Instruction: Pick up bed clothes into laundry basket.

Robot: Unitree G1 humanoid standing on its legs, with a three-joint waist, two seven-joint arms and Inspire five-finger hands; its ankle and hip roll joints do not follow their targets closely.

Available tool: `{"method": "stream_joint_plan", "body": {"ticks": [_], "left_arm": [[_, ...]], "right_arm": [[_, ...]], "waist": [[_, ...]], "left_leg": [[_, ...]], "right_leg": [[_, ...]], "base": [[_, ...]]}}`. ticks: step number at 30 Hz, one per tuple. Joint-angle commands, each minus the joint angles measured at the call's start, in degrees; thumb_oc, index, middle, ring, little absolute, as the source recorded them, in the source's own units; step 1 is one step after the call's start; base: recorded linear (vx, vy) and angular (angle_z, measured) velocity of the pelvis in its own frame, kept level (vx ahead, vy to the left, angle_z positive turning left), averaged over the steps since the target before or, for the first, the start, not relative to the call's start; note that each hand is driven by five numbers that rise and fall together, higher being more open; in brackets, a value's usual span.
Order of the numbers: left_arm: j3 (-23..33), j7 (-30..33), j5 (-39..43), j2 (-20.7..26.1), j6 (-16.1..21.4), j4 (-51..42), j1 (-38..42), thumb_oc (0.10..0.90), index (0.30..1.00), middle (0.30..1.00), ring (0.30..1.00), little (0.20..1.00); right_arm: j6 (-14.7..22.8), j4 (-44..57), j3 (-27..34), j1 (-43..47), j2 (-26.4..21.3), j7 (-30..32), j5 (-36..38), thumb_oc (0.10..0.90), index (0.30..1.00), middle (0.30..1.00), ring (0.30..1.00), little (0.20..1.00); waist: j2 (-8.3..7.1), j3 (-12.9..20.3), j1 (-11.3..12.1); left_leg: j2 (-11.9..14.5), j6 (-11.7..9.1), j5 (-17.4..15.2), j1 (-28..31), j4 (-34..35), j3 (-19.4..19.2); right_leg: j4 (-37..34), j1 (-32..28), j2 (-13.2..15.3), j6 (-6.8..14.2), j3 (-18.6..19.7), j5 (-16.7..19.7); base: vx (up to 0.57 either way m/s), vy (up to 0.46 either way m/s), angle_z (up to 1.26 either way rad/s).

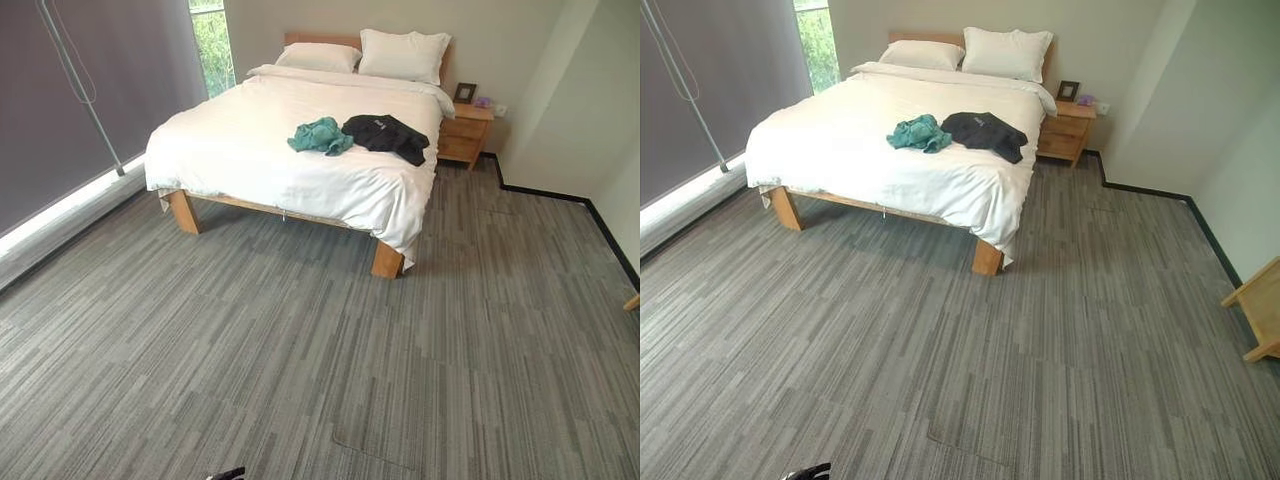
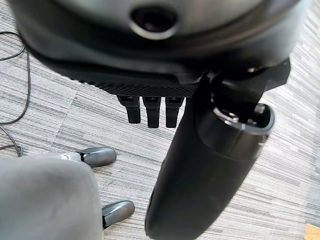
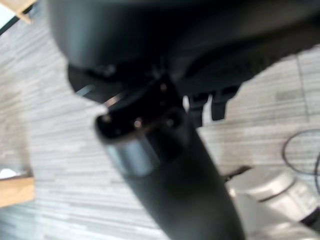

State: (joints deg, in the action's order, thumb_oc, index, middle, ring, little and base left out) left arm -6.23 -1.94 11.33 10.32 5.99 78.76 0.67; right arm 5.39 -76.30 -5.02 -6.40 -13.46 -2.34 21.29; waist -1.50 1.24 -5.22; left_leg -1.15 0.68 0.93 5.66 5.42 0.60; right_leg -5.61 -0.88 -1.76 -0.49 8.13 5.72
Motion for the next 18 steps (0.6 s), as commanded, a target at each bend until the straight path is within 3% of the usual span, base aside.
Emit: {"method": "stream_joint_plan", "body": {"ticks": [1, 5, 7, 9, 11, 15, 18], "left_arm": [[-0.2, -0.4, 0.7, -0.7, 2.1, 1.8, 3.2, 0.800, 0.900, 0.900, 0.900, 0.900], [-0.7, -0.3, -0.3, -0.2, 1.9, 2.4, 3.8, 0.800, 0.900, 0.900, 0.900, 0.900], [-1.7, 0.0, 1.4, 1.8, 2.3, -1.8, 7.1, 0.800, 0.900, 0.900, 0.900, 0.900], [-3.5, 1.1, 2.0, 3.7, 3.0, -9.9, 9.6, 0.800, 0.900, 0.900, 0.900, 0.900], [-4.1, 2.2, 2.8, 6.3, 3.2, -21.9, 10.2, 0.800, 0.900, 0.900, 0.900, 0.900], [-3.0, 3.3, 6.4, 9.3, 3.9, -39.4, 9.6, 0.800, 0.900, 0.900, 0.900, 0.900], [-2.1, 3.3, 7.9, 9.6, 5.0, -47.5, 8.0, 0.800, 0.900, 0.900, 0.900, 0.900]], "right_arm": [[1.0, -3.8, 2.1, 2.1, -2.1, 0.2, -0.2, 0.800, 0.900, 0.900, 0.900, 0.900], [1.3, -2.8, 2.2, 3.2, -3.2, 0.4, 0.1, 0.800, 0.900, 0.900, 0.900, 0.900], [3.1, 4.1, 5.0, 5.8, -5.0, 0.9, 7.7, 0.800, 0.900, 0.900, 0.900, 0.900], [4.3, 11.5, 5.9, 6.7, -6.8, 2.2, 9.3, 0.800, 0.900, 0.900, 0.900, 0.900], [5.0, 25.1, 6.6, 6.2, -8.5, 3.8, 9.4, 0.800, 0.900, 0.900, 0.900, 0.900], [6.5, 44.6, 8.7, 4.3, -9.0, 5.4, 8.7, 0.800, 0.900, 0.900, 0.900, 0.900], [7.7, 51.8, 9.4, 3.3, -8.0, 5.4, 7.9, 0.800, 0.900, 0.900, 0.900, 0.900]], "waist": [[0.19, 0.5, 0.7], [0.42, 0.9, 0.6], [0.93, 0.9, 0.0], [1.30, 0.8, -0.2], [1.48, 0.7, -0.1], [1.54, 0.3, 0.2], [1.36, -0.1, 0.4]], "left_leg": [[2.1, -1.4, -3.7, -0.2, -0.4, 0.2], [2.2, -1.5, -3.9, 0.0, -0.4, 0.0], [2.3, -1.7, -4.0, 0.3, -0.4, -0.1], [2.3, -1.7, -3.8, 0.2, -0.4, 0.0], [2.3, -1.7, -3.6, 0.0, -0.4, 0.2], [2.1, -1.6, -3.2, -0.4, -0.4, 1.0], [1.9, -1.5, -3.2, -0.7, -0.4, 1.6]], "right_leg": [[1.5, -1.5, 1.8, 5.5, 3.5, -6.4], [1.4, -2.0, 1.8, 5.5, 3.5, -6.6], [1.5, -2.1, 1.8, 5.6, 3.5, -6.7], [1.7, -1.9, 1.8, 5.7, 3.4, -6.8], [1.9, -1.7, 1.9, 5.8, 3.1, -6.8], [2.2, -1.6, 2.1, 5.8, 2.2, -6.9], [2.1, -1.6, 2.4, 5.8, 1.8, -6.9]], "base": [[0.00, 0.000, 0.00], [0.00, 0.000, 0.00], [0.00, 0.016, 0.00], [-0.02, 0.014, 0.00], [-0.03, 0.019, 0.02], [-0.03, 0.014, 0.10], [-0.01, 0.015, 0.25]]}}
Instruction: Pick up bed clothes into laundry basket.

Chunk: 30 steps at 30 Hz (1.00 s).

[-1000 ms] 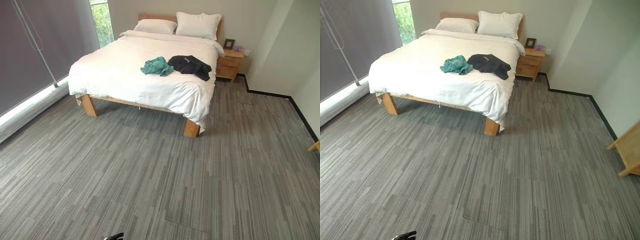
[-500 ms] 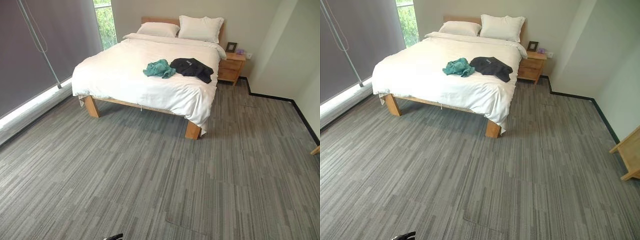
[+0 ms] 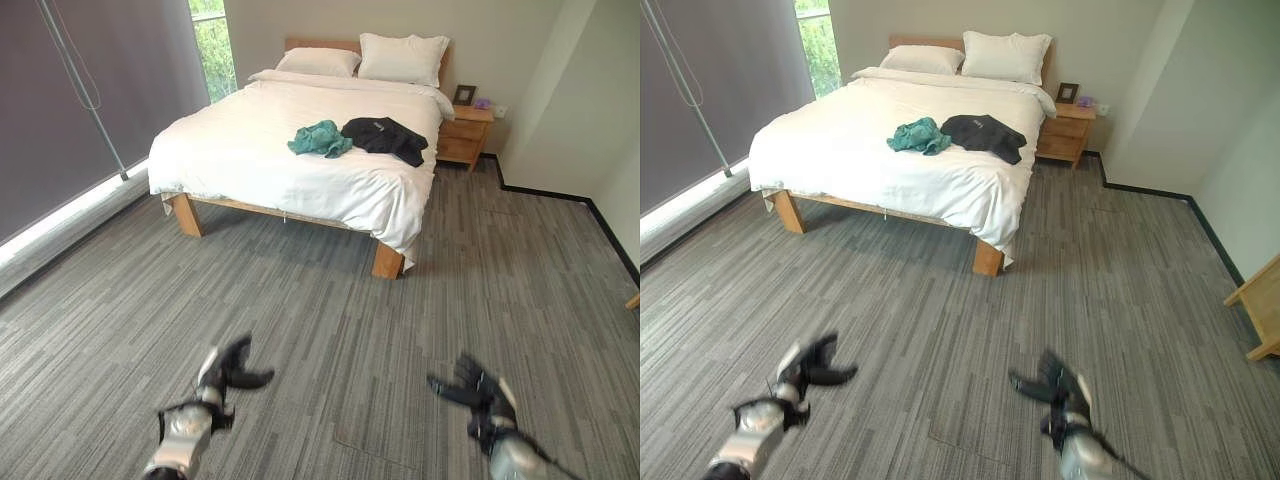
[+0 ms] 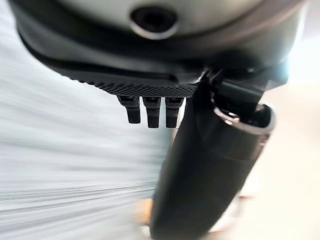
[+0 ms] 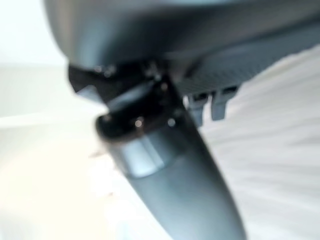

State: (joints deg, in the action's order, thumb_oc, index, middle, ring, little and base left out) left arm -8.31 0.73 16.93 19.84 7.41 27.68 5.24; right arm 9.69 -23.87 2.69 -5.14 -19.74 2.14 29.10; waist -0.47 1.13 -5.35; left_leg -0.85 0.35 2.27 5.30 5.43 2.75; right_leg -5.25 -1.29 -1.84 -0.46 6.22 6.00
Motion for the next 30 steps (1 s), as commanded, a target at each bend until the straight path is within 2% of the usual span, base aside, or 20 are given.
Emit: {"method": "stream_joint_plan", "body": {"ticks": [1, 6, 10, 14, 15, 18, 19, 20, 21, 23, 26, 27, 28, 30], "left_arm": [[1.0, 0.4, 4.0, 0.0, 4.3, 0.4, 2.2, 0.800, 0.900, 0.900, 0.900, 0.900], [3.7, 1.5, 7.0, -1.0, 5.4, -0.5, 0.7, 0.800, 0.900, 0.900, 0.900, 0.900], [8.6, 2.9, 6.6, -0.3, 6.9, -1.2, -2.1, 0.800, 0.900, 0.900, 0.900, 0.900], [12.0, 3.0, 8.8, 0.0, 7.9, -2.5, -3.6, 0.800, 0.900, 0.900, 0.900, 0.900], [12.3, 2.8, 8.2, 0.3, 8.0, -2.8, -3.8, 0.800, 0.900, 0.900, 0.900, 0.900], [12.7, 2.0, 9.4, 0.9, 8.4, -4.4, -3.6, 0.800, 0.900, 0.900, 0.900, 0.900], [12.5, 1.9, 10.0, 0.9, 8.5, -4.4, -3.3, 0.800, 0.900, 0.900, 0.900, 0.900], [12.4, 1.9, 10.3, 1.0, 8.7, -4.5, -2.9, 0.800, 0.900, 0.900, 0.900, 0.900], [12.2, 1.8, 10.3, 1.1, 8.9, -4.7, -2.2, 0.800, 0.900, 0.900, 0.900, 0.900], [11.5, 1.6, 10.8, 1.3, 9.5, -4.7, -0.9, 0.800, 0.900, 0.900, 0.900, 0.900], [9.7, 0.3, 12.8, 1.4, 11.0, -4.8, 1.8, 0.800, 0.900, 0.900, 0.900, 0.900], [9.2, -0.3, 13.5, 1.2, 11.1, -5.1, 2.4, 0.800, 0.900, 0.900, 0.900, 0.900], [8.6, -0.7, 13.6, 0.9, 11.0, -5.4, 2.4, 0.800, 0.900, 0.900, 0.900, 0.900], [7.6, -1.3, 13.8, 0.3, 10.8, -6.0, 2.1, 0.800, 0.900, 0.900, 0.900, 0.900]], "right_arm": [[3.8, 3.8, 1.7, 1.6, -1.3, 1.2, -1.8, 0.800, 0.900, 0.900, 0.900, 0.900], [4.5, 8.1, 1.8, 0.8, -0.1, 1.7, -2.8, 0.800, 0.900, 0.900, 0.900, 0.900], [4.8, 10.0, 3.6, -0.3, 0.8, 2.1, -4.1, 0.800, 0.900, 0.900, 0.900, 0.900], [4.9, 11.7, 3.4, 1.0, 0.0, 1.8, -6.1, 0.800, 0.900, 0.900, 0.900, 0.900], [5.0, 12.1, 3.5, 1.1, 0.1, 1.3, -6.1, 0.800, 0.900, 0.900, 0.900, 0.900], [5.2, 14.1, 3.5, 0.8, 0.4, 0.5, -5.9, 0.800, 0.900, 0.900, 0.900, 0.900], [5.4, 13.9, 3.2, 1.0, 0.7, 0.6, -5.7, 0.800, 0.900, 0.900, 0.900, 0.900], [5.5, 13.9, 3.0, 1.3, 0.6, 0.6, -6.1, 0.800, 0.900, 0.900, 0.900, 0.900], [5.5, 13.7, 2.7, 1.6, 0.5, 0.5, -6.5, 0.800, 0.900, 0.900, 0.900, 0.900], [5.8, 13.3, 2.8, 2.1, 0.4, 0.7, -5.5, 0.800, 0.900, 0.900, 0.900, 0.900], [6.8, 11.9, 3.3, 1.6, 0.2, 0.8, -3.4, 0.800, 0.900, 0.900, 0.900, 0.900], [6.7, 11.8, 3.4, 1.0, 0.0, 0.9, -3.7, 0.800, 0.900, 0.900, 0.900, 0.900], [6.2, 12.2, 3.7, 0.2, 0.0, 0.8, -3.7, 0.800, 0.900, 0.900, 0.900, 0.900], [6.2, 11.6, 4.1, -0.7, 0.0, 0.7, -2.6, 0.800, 0.900, 0.900, 0.900, 0.900]], "waist": [[0.34, -0.5, 0.6], [0.49, -2.0, 0.8], [0.83, -3.2, 1.3], [1.30, -5.5, 1.4], [1.39, -6.1, 1.3], [1.42, -8.4, -0.3], [1.64, -9.0, -0.8], [1.72, -9.4, -1.0], [1.91, -9.5, -1.5], [2.38, -9.1, -3.4], [2.73, -8.0, -7.3], [2.77, -7.6, -8.5], [3.26, -7.3, -9.4], [3.67, -5.8, -10.4]], "left_leg": [[1.5, -1.0, -4.6, -0.7, -0.4, -0.4], [0.8, -0.5, -4.6, -1.9, -0.4, -0.5], [-0.3, 0.6, -5.6, -3.2, -1.3, -1.1], [-1.1, 2.4, -8.7, -5.5, -5.5, -1.9], [-1.3, 2.9, -9.5, -5.3, -6.3, -1.9], [-0.7, 3.6, -11.0, -4.0, -7.9, -0.5], [-0.3, 3.5, -11.4, -3.8, -8.4, 0.2], [0.0, 3.3, -11.9, -3.4, -8.8, 0.3], [0.2, 2.9, -12.7, -2.6, -8.6, 0.5], [1.0, 2.0, -13.4, 1.0, -7.1, 1.2], [2.9, -0.2, -14.1, 7.0, -5.9, 4.3], [3.6, -0.9, -14.1, 8.8, -5.9, 5.4], [4.9, -1.6, -13.7, 10.0, -5.8, 6.1], [7.4, -3.1, -10.9, 12.3, -7.5, 7.2]], "right_leg": [[1.8, -0.9, 2.8, 5.9, 3.7, -7.2], [1.6, 0.5, 3.2, 6.3, 4.3, -6.7], [3.1, 2.3, 4.0, 7.2, 5.6, -7.2], [14.6, 9.0, 4.0, 8.3, 8.1, -9.2], [18.4, 10.7, 3.5, 8.9, 8.6, -8.9], [32.1, 17.8, 1.1, 9.1, 10.3, -4.4], [34.2, 19.1, 0.4, 8.7, 10.8, -4.2], [34.5, 20.6, 0.8, 8.3, 10.1, -4.9], [32.5, 21.7, 1.1, 8.0, 8.9, -6.5], [26.5, 23.4, -0.9, 8.3, 8.6, -7.6], [9.7, 25.6, -4.0, 9.8, 9.6, -2.9], [7.6, 26.6, -4.4, 10.6, 10.1, -1.6], [6.9, 26.4, -4.3, 10.9, 9.0, -1.0], [7.8, 26.7, -3.7, 10.9, 4.9, 1.3]], "base": [[-0.02, 0.030, 0.11], [-0.01, 0.045, 0.04], [0.04, 0.082, -0.09], [0.00, 0.094, -0.27], [0.09, 0.069, -0.30], [0.10, 0.022, -0.08], [0.18, 0.007, 0.10], [0.27, 0.005, 0.27], [0.31, 0.006, 0.33], [0.42, -0.028, 0.17], [0.55, -0.127, 0.15], [0.57, -0.193, 0.66], [0.56, -0.247, 0.85], [0.57, -0.315, 0.97]]}}
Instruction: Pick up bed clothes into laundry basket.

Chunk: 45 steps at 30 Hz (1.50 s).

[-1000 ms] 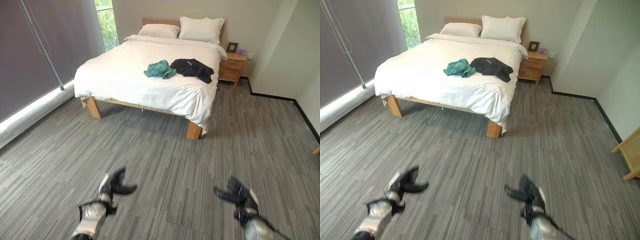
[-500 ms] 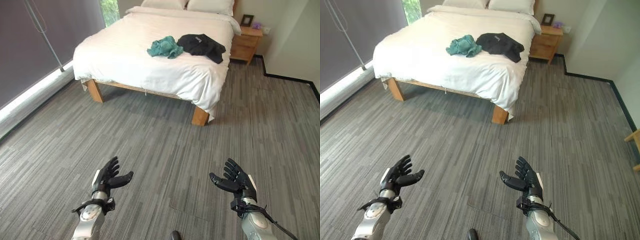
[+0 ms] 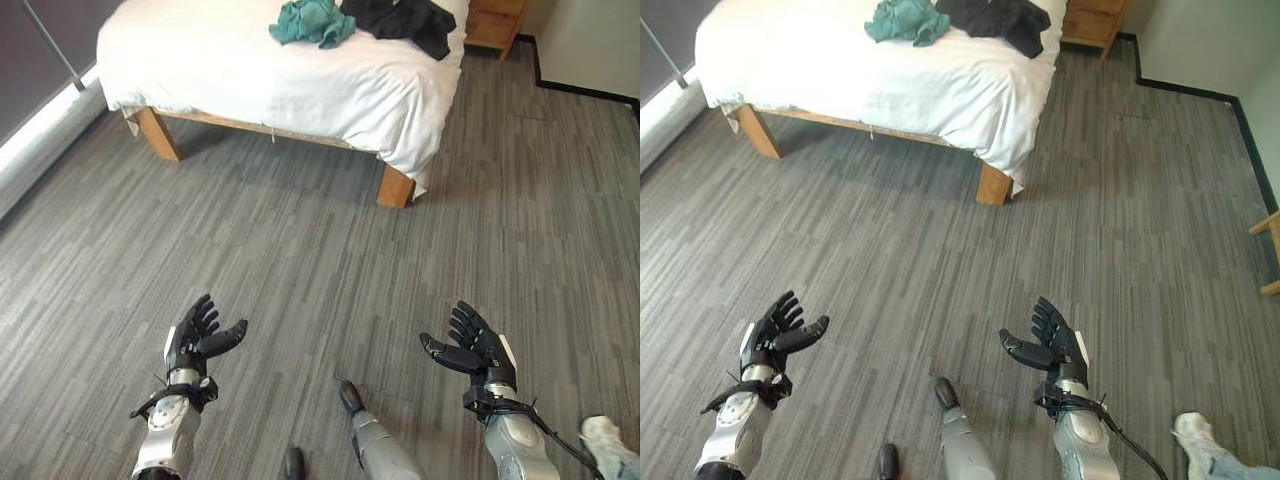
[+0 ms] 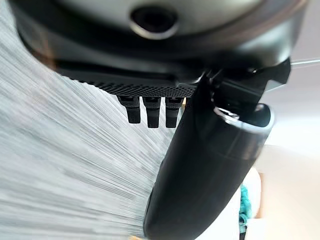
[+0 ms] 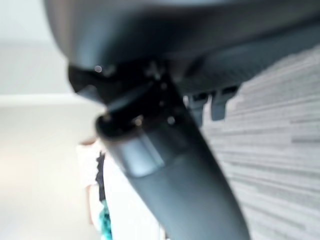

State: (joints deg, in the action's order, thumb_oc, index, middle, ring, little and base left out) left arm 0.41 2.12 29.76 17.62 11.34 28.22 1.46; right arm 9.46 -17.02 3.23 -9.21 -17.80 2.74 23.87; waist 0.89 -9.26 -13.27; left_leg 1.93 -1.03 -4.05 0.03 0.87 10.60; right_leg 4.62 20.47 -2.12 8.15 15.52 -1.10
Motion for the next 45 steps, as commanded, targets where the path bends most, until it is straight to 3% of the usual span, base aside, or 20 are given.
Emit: {"method": "stream_joint_plan", "body": {"ticks": [1, 3, 4, 7, 8, 9, 12, 14, 17, 21, 22, 24, 25, 27, 29, 32, 35, 37, 41, 45], "left_arm": [[-1.7, -3.1, 1.0, 2.2, 6.6, -7.5, 5.5, 0.800, 0.900, 0.900, 0.900, 0.900], [-3.3, -4.6, 2.1, 1.1, 5.9, -7.2, 5.0, 0.800, 0.900, 0.900, 0.900, 0.900], [-4.4, -5.1, 2.1, 0.7, 5.0, -6.4, 6.1, 0.800, 0.900, 0.900, 0.900, 0.900], [-4.4, -5.1, 2.1, 0.8, 5.0, -6.4, 6.1, 0.800, 0.900, 0.900, 0.900, 0.900], [-4.6, -5.3, 4.3, -0.5, 5.1, -7.9, 6.5, 0.800, 0.900, 0.900, 0.900, 0.900], [-4.6, -5.5, 5.0, -1.0, 5.0, -8.3, 6.3, 0.800, 0.900, 0.900, 0.900, 0.900], [-5.6, -7.2, 6.3, -1.7, 4.9, -9.4, 5.3, 0.800, 0.900, 0.900, 0.900, 0.900], [-6.7, -8.3, 6.5, -2.0, 5.2, -9.1, 5.5, 0.800, 0.900, 0.900, 0.900, 0.900], [-8.0, -8.8, 5.8, -3.2, 5.4, -8.5, 6.2, 0.800, 0.900, 0.900, 0.900, 0.900], [-7.5, -8.6, 4.2, -3.0, 4.7, -10.6, 3.2, 0.800, 0.900, 0.900, 0.900, 0.900], [-7.7, -8.7, 3.5, -3.2, 4.6, -10.8, 2.4, 0.800, 0.900, 0.900, 0.900, 0.900], [-7.8, -8.6, 3.7, -3.3, 3.8, -10.7, 2.0, 0.800, 0.900, 0.900, 0.900, 0.900], [-7.8, -8.1, 4.2, -3.1, 3.7, -10.4, 2.2, 0.800, 0.900, 0.900, 0.900, 0.900], [-7.3, -7.9, 5.4, -2.2, 3.7, -10.4, 2.7, 0.800, 0.900, 0.900, 0.900, 0.900], [-7.1, -7.9, 4.7, -0.9, 3.6, -11.0, 3.2, 0.800, 0.900, 0.900, 0.900, 0.900], [-8.4, -9.9, 6.4, -0.9, 3.1, -10.9, 4.2, 0.800, 0.900, 0.900, 0.900, 0.900], [-11.7, -13.2, 9.0, -1.6, 3.2, -9.6, 6.3, 0.800, 0.900, 0.900, 0.900, 0.900], [-11.5, -16.1, 9.1, -1.9, 1.5, -8.0, 5.7, 0.800, 0.900, 0.900, 0.900, 0.900], [-12.1, -15.2, 8.7, -3.3, 2.4, -7.3, 3.6, 0.800, 0.900, 0.900, 0.900, 0.900], [-12.9, -16.0, 8.0, -3.0, 1.8, -6.9, 1.8, 0.800, 0.900, 0.900, 0.900, 0.900]], "right_arm": [[6.1, 5.4, 4.0, 2.3, -2.1, -0.4, 2.8, 0.800, 0.900, 0.900, 0.900, 0.900], [5.9, 4.4, 4.1, 0.0, -2.3, -0.4, 3.6, 0.800, 0.900, 0.900, 0.900, 0.900], [5.5, 4.5, 4.6, 0.0, -2.9, -0.1, 6.0, 0.800, 0.900, 0.900, 0.900, 0.900], [5.5, 4.5, 4.6, 0.1, -2.9, -0.1, 6.0, 0.800, 0.900, 0.900, 0.900, 0.900], [6.1, 3.3, 4.4, 1.8, -4.1, 0.3, 7.8, 0.800, 0.900, 0.900, 0.900, 0.900], [6.1, 3.5, 4.3, 2.8, -4.6, 1.0, 7.3, 0.800, 0.900, 0.900, 0.900, 0.900], [6.2, 5.1, 5.4, 5.1, -6.2, 1.0, 6.9, 0.800, 0.900, 0.900, 0.900, 0.900], [7.0, 5.1, 5.5, 6.0, -6.7, 1.3, 5.9, 0.800, 0.900, 0.900, 0.900, 0.900], [7.2, 4.8, 4.2, 6.1, -6.1, 1.3, 4.2, 0.800, 0.900, 0.900, 0.900, 0.900], [5.6, 7.4, 2.5, 4.8, -3.1, -1.0, 3.0, 0.800, 0.900, 0.900, 0.900, 0.900], [5.4, 7.3, 0.9, 4.7, -2.6, -2.0, 1.7, 0.800, 0.900, 0.900, 0.900, 0.900], [4.8, 7.5, -0.1, 4.1, -1.4, -2.4, 1.6, 0.800, 0.900, 0.900, 0.900, 0.900], [4.5, 7.7, -1.1, 4.2, -0.8, -2.2, 2.2, 0.800, 0.900, 0.900, 0.900, 0.900], [4.5, 7.2, -2.8, 4.6, 0.5, -3.5, 3.7, 0.800, 0.900, 0.900, 0.900, 0.900], [4.0, 7.0, -2.8, 4.5, 0.3, -3.3, 2.8, 0.800, 0.900, 0.900, 0.900, 0.900], [3.7, 6.6, -0.8, 1.9, 0.7, -4.2, 4.5, 0.800, 0.900, 0.900, 0.900, 0.900], [3.6, 6.7, 1.9, -2.5, 1.0, -5.2, 6.1, 0.800, 0.900, 0.900, 0.900, 0.900], [3.0, 6.1, 3.3, -3.8, 1.0, -5.1, 5.6, 0.800, 0.900, 0.900, 0.900, 0.900], [3.4, 10.0, 2.4, -5.8, -0.6, -7.4, 8.0, 0.800, 0.900, 0.900, 0.900, 0.900], [4.4, 8.0, 4.1, -4.3, -1.1, -5.8, 8.4, 0.800, 0.900, 0.900, 0.900, 0.900]], "waist": [[2.62, 4.9, -3.3], [4.03, 6.0, -5.1], [2.02, 5.8, -4.7], [1.89, 6.1, -4.9], [-2.67, 3.1, 0.2], [-3.36, 2.4, 1.2], [-3.28, 2.1, 4.8], [-1.81, 2.4, 6.3], [0.30, 4.1, 8.9], [0.22, 7.9, 10.8], [-1.08, 8.6, 11.2], [-2.27, 8.4, 11.7], [-1.99, 7.1, 11.2], [-1.07, 4.5, 9.8], [-0.26, 3.2, 8.6], [0.80, 2.9, 5.4], [-0.47, 4.1, 0.9], [-1.06, 4.5, 1.3], [-2.47, 5.2, 2.8], [-1.80, 7.0, 3.2]], "left_leg": [[5.9, -2.8, -2.0, 17.6, -5.1, -0.5], [9.9, -4.3, 11.0, 15.9, -12.7, -0.5], [11.4, -3.3, 17.2, 6.2, -31.6, -5.5], [11.2, -3.3, 17.2, 5.4, -32.0, -5.2], [5.9, -0.8, 11.5, -8.5, -47.3, -7.4], [5.7, -0.5, 10.4, -12.3, -48.2, -9.4], [3.6, -0.9, 7.5, -18.5, -34.3, -15.6], [1.5, -1.6, 10.0, -18.4, -14.3, -21.3], [-4.5, 0.0, 10.8, -18.7, 4.1, -21.4], [-5.5, 1.6, 14.2, -16.4, 2.2, -18.2], [-6.5, 2.4, 13.1, -16.3, 0.1, -17.4], [-6.0, 3.4, 10.7, -12.8, -1.4, -17.7], [-5.4, 3.7, 9.2, -9.1, -1.0, -17.2], [-3.4, 4.4, 7.3, -4.2, -0.5, -15.7], [-2.7, 4.7, 6.1, -0.9, 0.0, -14.3], [-2.1, 3.7, 4.8, 2.7, 1.3, -11.5], [-4.1, 2.8, 1.6, 4.8, 1.9, -6.7], [-3.9, 2.2, 0.5, 3.5, -0.8, -4.9], [-4.3, 1.3, 0.0, 2.5, -2.8, -2.8], [-3.2, 1.0, 0.2, 3.7, 0.1, -1.6]], "right_leg": [[0.1, 5.3, -3.0, 1.7, -5.3, 8.4], [7.3, 5.3, -4.7, -1.2, -4.4, 5.5], [7.4, 0.1, -2.9, -4.2, -3.8, 2.6], [7.2, 0.4, -2.6, -4.1, -3.9, 2.8], [5.9, -6.9, -1.3, -7.3, -1.6, 1.4], [5.5, -9.1, -0.6, -7.5, -1.1, 1.4], [3.6, -16.5, 0.7, -7.2, -0.2, -1.1], [2.0, -21.2, -0.1, -6.8, 0.4, -3.8], [0.2, -28.9, -1.5, -6.0, 2.2, -7.4], [3.4, -34.2, 3.5, -3.7, 3.9, -9.4], [7.7, -33.9, 6.2, -1.7, 3.0, -6.2], [24.1, -28.1, 7.9, 1.5, 2.9, 9.8], [30.7, -24.4, 6.9, 0.5, 2.1, 11.6], [41.8, -15.3, 3.6, -1.5, 1.1, 10.2], [43.4, -9.4, 4.3, -3.5, -1.2, 4.8], [32.4, -4.3, 3.3, -3.1, -1.0, 1.6], [4.4, -8.6, -1.1, 0.5, 8.4, -0.5], [1.5, -13.6, -1.2, 0.8, 11.6, 1.7], [-3.5, -15.1, -0.3, -0.9, 10.7, 3.2], [-7.9, -18.2, 0.5, -1.1, 9.6, 4.3]], "base": [[0.59, -0.337, 0.81], [0.69, -0.480, 0.49], [0.58, -0.494, 0.40], [0.27, -0.286, 0.35], [0.58, -0.610, 0.02], [0.76, -0.681, 0.28], [0.60, -0.148, -0.18], [0.71, -0.019, -0.24], [0.78, -0.060, 0.02], [0.82, -0.040, -0.41], [0.71, 0.017, -0.44], [0.59, 0.000, -0.61], [0.58, 0.023, -0.71], [0.54, 0.019, -0.25], [0.51, -0.018, 0.45], [0.48, -0.143, 0.47], [0.44, -0.205, 0.95], [0.21, -0.224, 1.33], [0.13, -0.194, 0.41], [0.14, -0.077, 0.12]]}}
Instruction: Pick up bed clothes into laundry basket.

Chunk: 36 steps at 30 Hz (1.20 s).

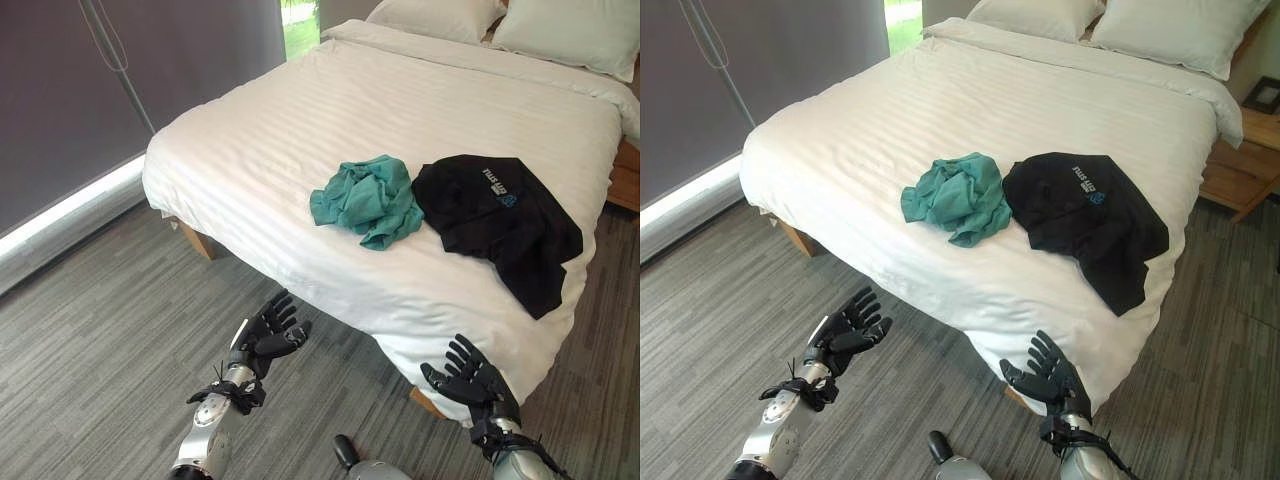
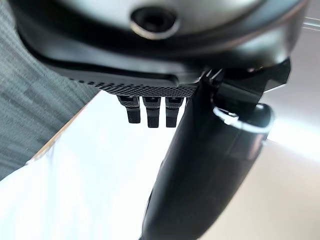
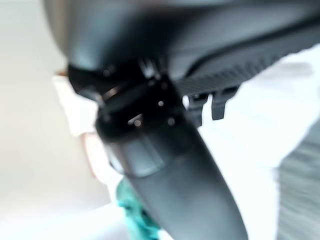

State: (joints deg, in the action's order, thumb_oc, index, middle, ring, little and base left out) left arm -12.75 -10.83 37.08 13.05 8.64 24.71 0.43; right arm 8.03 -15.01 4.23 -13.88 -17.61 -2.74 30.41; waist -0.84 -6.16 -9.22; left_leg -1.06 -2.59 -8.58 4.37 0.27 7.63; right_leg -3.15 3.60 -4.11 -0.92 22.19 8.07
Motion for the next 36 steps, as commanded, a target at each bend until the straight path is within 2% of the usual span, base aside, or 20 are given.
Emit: {"method": "stream_joint_plan", "body": {"ticks": [1, 10, 14, 15, 16, 17, 18, 21, 24, 28, 30, 32, 33, 34, 36], "left_arm": [[0.6, -2.9, 0.9, 1.6, 4.4, -3.6, 2.2, 0.800, 0.900, 0.900, 0.900, 0.900], [4.6, -4.4, 3.4, 2.0, 4.2, -3.6, 0.2, 0.800, 0.900, 0.900, 0.900, 0.900], [5.1, -4.9, 3.3, 2.9, 4.4, -4.1, 0.7, 0.800, 0.900, 0.900, 0.900, 0.900], [5.2, -5.6, 3.2, 3.7, 4.3, -4.2, 1.5, 0.800, 0.900, 0.900, 0.900, 0.900], [4.8, -6.2, 3.4, 4.3, 4.1, -4.3, 1.9, 0.800, 0.900, 0.900, 0.900, 0.900], [3.6, -6.9, 4.1, 5.4, 3.7, -5.1, 2.7, 0.800, 0.900, 0.900, 0.900, 0.900], [3.7, -7.0, 4.2, 5.2, 3.7, -5.1, 2.8, 0.800, 0.900, 0.900, 0.900, 0.900], [0.2, -8.2, 5.9, 6.4, 3.3, -5.9, 3.1, 0.800, 0.900, 0.900, 0.900, 0.900], [-3.2, -8.9, 7.6, 6.4, 3.0, -6.1, 3.6, 0.800, 0.900, 0.900, 0.900, 0.900], [-7.1, -9.6, 8.8, 6.9, 2.8, -6.2, 3.6, 0.800, 0.900, 0.900, 0.900, 0.900], [-9.2, -10.5, 10.0, 8.3, 2.4, -7.4, 3.5, 0.800, 0.900, 0.900, 0.900, 0.900], [-11.7, -11.6, 11.5, 10.3, 1.7, -9.3, 3.4, 0.800, 0.900, 0.900, 0.900, 0.900], [-11.0, -11.6, 11.6, 9.6, 1.7, -9.3, 3.2, 0.800, 0.900, 0.900, 0.900, 0.900], [-13.0, -12.7, 12.6, 11.3, 0.8, -11.2, 2.8, 0.800, 0.900, 0.900, 0.900, 0.900], [-14.7, -13.3, 12.4, 14.3, 0.4, -14.3, 2.6, 0.800, 0.900, 0.900, 0.900, 0.900]], "right_arm": [[5.7, 5.7, 3.0, 0.9, -1.2, -0.2, 1.7, 0.800, 0.900, 0.900, 0.900, 0.900], [5.4, 8.5, 3.9, 1.3, -2.0, -0.8, -1.8, 0.800, 0.900, 0.900, 0.900, 0.900], [6.1, 10.1, 5.9, 3.1, -4.5, -0.8, -3.8, 0.800, 0.900, 0.900, 0.900, 0.900], [6.2, 10.8, 8.2, 5.5, -9.5, 0.1, -8.5, 0.800, 0.900, 0.900, 0.900, 0.900], [6.2, 10.5, 9.5, 6.9, -12.7, 1.0, -10.1, 0.800, 0.900, 0.900, 0.900, 0.900], [5.6, 9.9, 11.9, 10.8, -20.4, 2.6, -12.3, 0.800, 0.900, 0.900, 0.900, 0.900], [5.7, 9.7, 11.8, 11.0, -20.7, 2.6, -12.2, 0.800, 0.900, 0.900, 0.900, 0.900], [5.4, 3.4, 11.1, 19.2, -34.0, 4.3, -14.3, 0.800, 0.900, 0.900, 0.900, 0.900], [5.0, -3.6, 6.5, 28.1, -43.3, 6.0, -15.9, 0.800, 0.900, 0.900, 0.900, 0.900], [3.7, -15.9, -6.4, 45.0, -53.8, 7.0, -18.6, 0.800, 0.900, 0.900, 0.900, 0.900], [3.0, -24.6, -17.6, 57.8, -59.3, 6.7, -20.7, 0.800, 0.900, 0.900, 0.900, 0.900], [1.7, -32.4, -26.5, 68.3, -60.9, 6.2, -21.5, 0.800, 0.900, 0.900, 0.900, 0.900], [1.9, -33.7, -31.0, 72.8, -60.5, 6.1, -21.1, 0.800, 0.900, 0.900, 0.900, 0.900], [0.6, -42.5, -41.0, 84.5, -59.6, 6.0, -22.5, 0.800, 0.900, 0.900, 0.900, 0.900], [-1.1, -52.4, -51.7, 97.1, -56.8, 5.6, -25.6, 0.800, 0.900, 0.900, 0.900, 0.900]], "waist": [[0.14, 4.1, -0.6], [1.36, 4.5, -0.4], [1.56, 4.5, -0.5], [1.45, 4.8, -0.4], [1.25, 4.9, -0.4], [0.91, 5.1, -0.3], [1.06, 5.0, -0.3], [0.16, 5.0, 0.6], [-0.30, 4.6, 1.2], [-0.50, 3.8, 2.0], [-0.76, 3.3, 2.8], [-1.28, 2.7, 3.7], [-0.58, 2.7, 3.1], [-0.36, 2.1, 3.7], [0.63, 1.2, 4.4]], "left_leg": [[0.0, 2.6, 5.0, -0.2, 1.4, 1.3], [-0.2, 2.7, 6.0, 1.7, 4.3, 0.9], [-0.3, 2.8, 5.7, 2.0, 4.5, 0.5], [-0.3, 2.8, 5.5, 2.2, 4.6, 0.4], [-0.3, 2.8, 5.4, 2.2, 4.7, 0.4], [-0.2, 2.8, 5.3, 2.3, 4.7, 0.3], [-0.2, 2.8, 5.3, 2.3, 4.7, 0.2], [-0.3, 2.6, 5.4, 2.0, 4.7, 0.5], [-0.2, 2.2, 5.8, 1.2, 4.7, 1.0], [-0.1, 1.7, 6.4, 0.3, 4.7, 1.7], [-0.1, 1.4, 6.8, -0.5, 4.7, 2.2], [-0.1, 1.1, 7.2, -1.4, 4.7, 2.6], [-0.1, 1.1, 7.2, -1.5, 4.7, 2.6], [-0.1, 0.9, 7.8, -2.5, 4.7, 2.9], [0.0, 0.3, 8.7, -4.1, 4.7, 3.4]], "right_leg": [[-0.1, -1.6, 2.6, 7.8, 2.8, -4.8], [1.1, -1.6, 2.1, 7.5, 3.6, -5.9], [0.8, -1.6, 2.2, 7.8, 4.2, -5.7], [0.3, -1.9, 2.4, 8.1, 4.4, -5.5], [0.2, -2.0, 2.4, 8.2, 4.6, -5.4], [-0.2, -2.2, 2.7, 8.4, 4.6, -5.2], [-0.2, -2.2, 2.7, 8.4, 4.6, -5.1], [-0.7, -2.2, 2.8, 8.6, 4.4, -4.8], [-0.8, -2.0, 3.0, 8.6, 3.9, -4.7], [-0.7, -1.6, 3.0, 8.5, 3.0, -4.7], [-0.7, -1.1, 3.1, 8.4, 2.6, -4.6], [-0.7, -0.5, 3.1, 8.3, 2.2, -4.5], [-0.7, -0.4, 3.1, 8.3, 2.3, -4.5], [-0.5, 0.4, 3.0, 8.2, 2.1, -4.4], [-0.2, 1.7, 2.9, 7.9, 1.6, -4.4]], "base": [[0.13, -0.015, -0.07], [0.05, 0.032, -0.08], [0.03, 0.037, 0.04], [0.05, 0.018, -0.01], [0.07, 0.022, -0.04], [0.04, 0.008, -0.03], [0.03, 0.007, -0.04], [0.00, -0.006, -0.01], [-0.01, -0.013, -0.05], [-0.02, -0.009, 0.03], [-0.05, -0.044, 0.14], [-0.04, -0.049, 0.18], [-0.06, -0.065, 0.09], [-0.06, -0.066, 0.02], [-0.08, -0.125, 0.13]]}}
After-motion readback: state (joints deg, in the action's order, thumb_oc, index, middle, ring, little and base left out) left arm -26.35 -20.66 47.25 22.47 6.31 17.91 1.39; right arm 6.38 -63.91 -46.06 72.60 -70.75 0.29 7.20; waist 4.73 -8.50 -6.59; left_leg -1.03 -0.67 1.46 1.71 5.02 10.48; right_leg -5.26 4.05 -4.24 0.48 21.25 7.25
